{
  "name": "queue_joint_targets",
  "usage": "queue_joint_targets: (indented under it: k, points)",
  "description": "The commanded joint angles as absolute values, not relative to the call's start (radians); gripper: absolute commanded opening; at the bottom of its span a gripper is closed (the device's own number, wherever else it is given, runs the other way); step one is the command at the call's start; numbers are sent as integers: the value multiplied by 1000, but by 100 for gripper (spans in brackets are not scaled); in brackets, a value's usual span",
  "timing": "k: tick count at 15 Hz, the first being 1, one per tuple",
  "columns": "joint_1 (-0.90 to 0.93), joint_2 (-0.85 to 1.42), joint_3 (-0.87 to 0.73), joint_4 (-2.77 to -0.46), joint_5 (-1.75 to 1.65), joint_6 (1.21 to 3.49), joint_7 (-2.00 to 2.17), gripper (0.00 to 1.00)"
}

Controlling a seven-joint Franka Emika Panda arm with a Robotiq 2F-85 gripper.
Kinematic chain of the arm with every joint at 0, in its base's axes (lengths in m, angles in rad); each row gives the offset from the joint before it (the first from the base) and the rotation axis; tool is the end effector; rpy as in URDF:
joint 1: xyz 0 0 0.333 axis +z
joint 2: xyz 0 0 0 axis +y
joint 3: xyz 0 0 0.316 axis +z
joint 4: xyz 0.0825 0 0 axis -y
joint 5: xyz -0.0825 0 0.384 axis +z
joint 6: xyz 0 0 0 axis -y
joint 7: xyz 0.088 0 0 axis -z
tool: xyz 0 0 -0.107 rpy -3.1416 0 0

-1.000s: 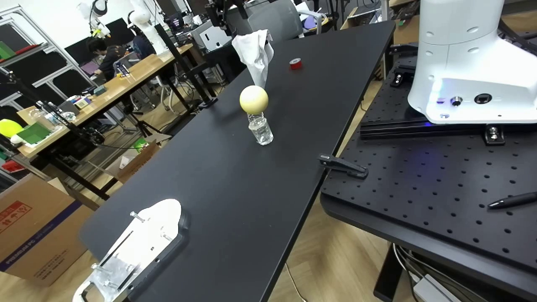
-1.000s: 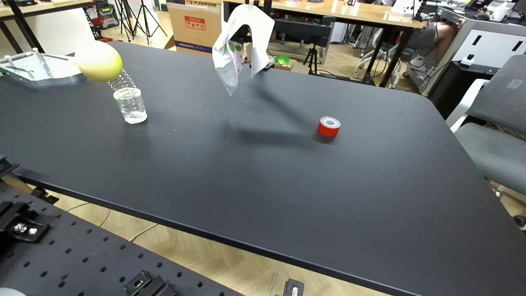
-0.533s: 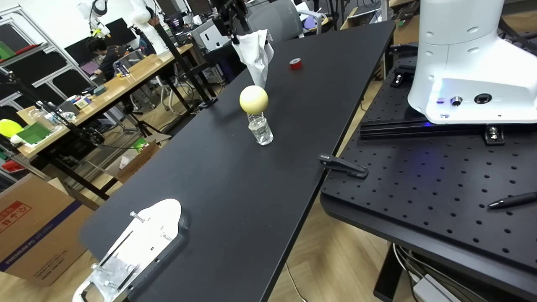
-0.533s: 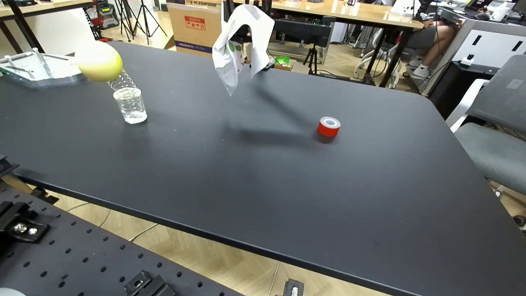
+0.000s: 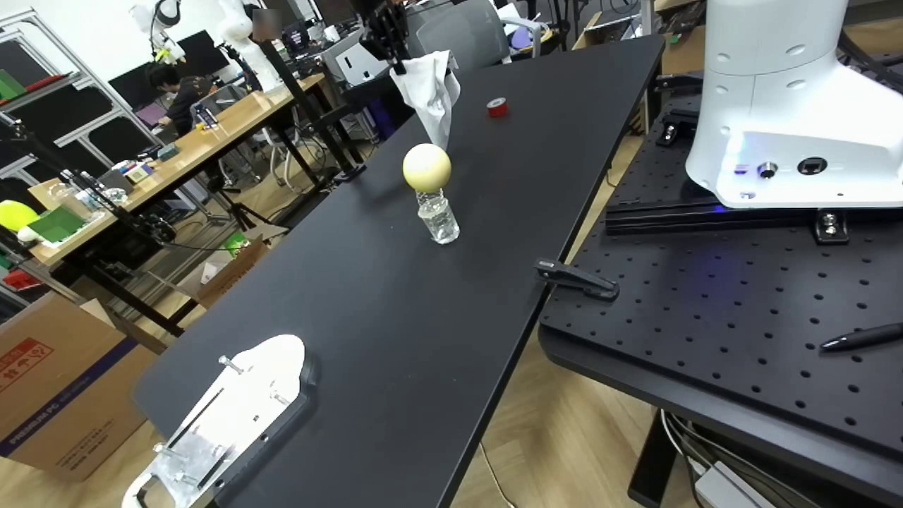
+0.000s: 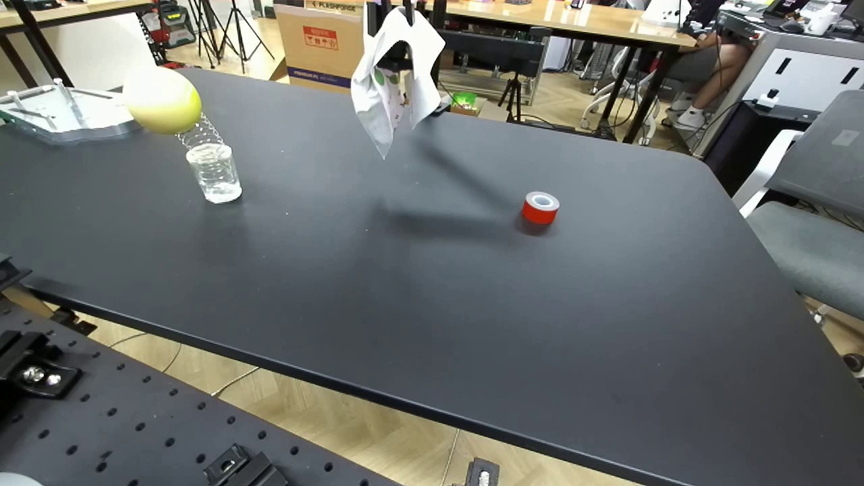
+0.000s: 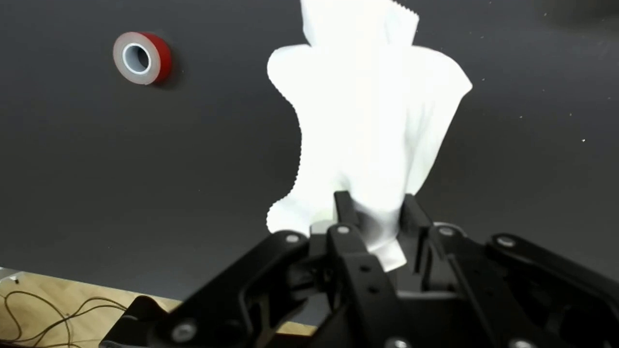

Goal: Take the cloth on the object and put it on the table

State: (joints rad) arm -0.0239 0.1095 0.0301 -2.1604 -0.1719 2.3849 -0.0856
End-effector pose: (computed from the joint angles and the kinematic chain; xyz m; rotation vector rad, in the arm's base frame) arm 0.5633 0.0017 0.3581 2.9943 0.3152 0.1659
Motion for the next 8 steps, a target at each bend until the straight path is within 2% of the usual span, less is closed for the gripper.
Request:
queue_joint_targets:
  k: [1,6,7,8]
  points:
    - [-17,106,21,-2146,-143,2380,-122,7]
    - [-13,86,18,-2164,-158,2389,-131,6]
    - [-14,84,17,-2164,-160,2382,-132,50]
    - [-14,83,17,-2165,-161,2384,-134,52]
